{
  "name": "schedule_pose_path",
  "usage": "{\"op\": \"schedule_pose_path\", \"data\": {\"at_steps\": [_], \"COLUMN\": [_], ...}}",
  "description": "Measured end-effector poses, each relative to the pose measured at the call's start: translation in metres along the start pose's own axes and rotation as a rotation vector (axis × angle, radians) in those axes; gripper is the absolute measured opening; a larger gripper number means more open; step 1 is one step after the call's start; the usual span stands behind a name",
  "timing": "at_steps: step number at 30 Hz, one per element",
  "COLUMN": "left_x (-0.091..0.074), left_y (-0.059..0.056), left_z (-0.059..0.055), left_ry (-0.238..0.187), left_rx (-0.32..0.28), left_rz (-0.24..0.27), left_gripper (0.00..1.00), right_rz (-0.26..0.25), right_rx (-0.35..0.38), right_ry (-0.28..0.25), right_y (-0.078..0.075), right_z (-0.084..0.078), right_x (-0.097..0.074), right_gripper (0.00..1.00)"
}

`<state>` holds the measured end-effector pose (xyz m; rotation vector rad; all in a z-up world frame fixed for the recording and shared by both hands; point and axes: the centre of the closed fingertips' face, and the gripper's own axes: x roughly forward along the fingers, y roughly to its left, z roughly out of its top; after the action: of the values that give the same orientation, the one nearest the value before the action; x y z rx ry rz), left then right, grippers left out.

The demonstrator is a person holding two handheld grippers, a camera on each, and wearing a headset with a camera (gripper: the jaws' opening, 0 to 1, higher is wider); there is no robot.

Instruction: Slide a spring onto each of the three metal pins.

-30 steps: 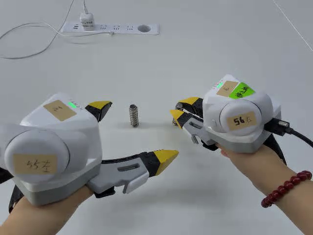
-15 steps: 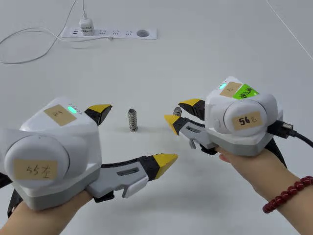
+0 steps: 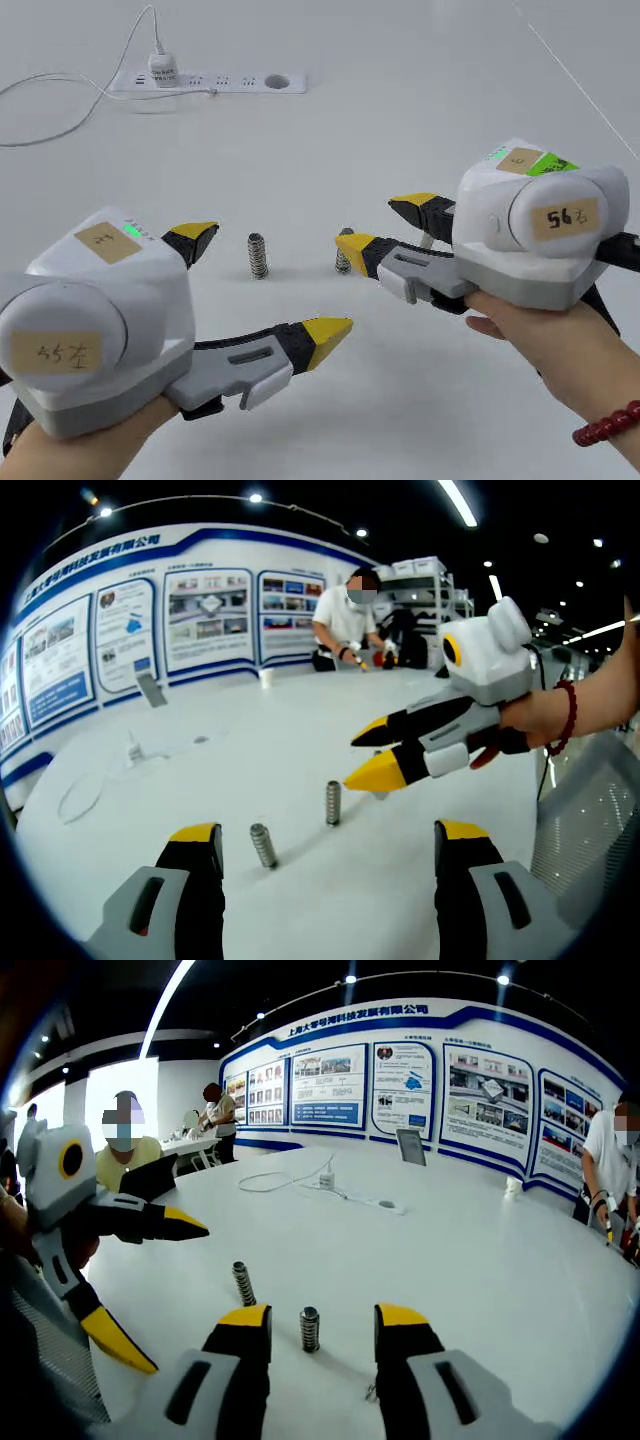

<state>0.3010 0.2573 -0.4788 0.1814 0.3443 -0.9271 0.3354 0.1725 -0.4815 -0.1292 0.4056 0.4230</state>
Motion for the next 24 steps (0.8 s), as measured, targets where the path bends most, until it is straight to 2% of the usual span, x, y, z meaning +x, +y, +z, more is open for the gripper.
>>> {"op": "schedule_pose_path", "data": {"at_steps": [9, 19, 24], "left_x": [0.001, 0.007, 0.012], "left_y": [-0.005, -0.012, -0.018], "left_z": [0.002, 0.003, 0.004], "left_ry": [0.000, 0.004, 0.005], "left_rx": [0.006, 0.017, 0.025], "left_rz": [-0.015, -0.038, -0.063], "left_gripper": [0.87, 0.85, 0.82], "right_rz": [-0.023, -0.030, -0.037], "right_rx": [0.049, 0.094, 0.085], "right_ry": [0.022, 0.035, 0.046], "right_y": [-0.014, -0.023, -0.029], "right_z": [-0.008, -0.019, -0.025], "right_x": [-0.016, -0.032, -0.042], "right_gripper": [0.51, 0.53, 0.53]}}
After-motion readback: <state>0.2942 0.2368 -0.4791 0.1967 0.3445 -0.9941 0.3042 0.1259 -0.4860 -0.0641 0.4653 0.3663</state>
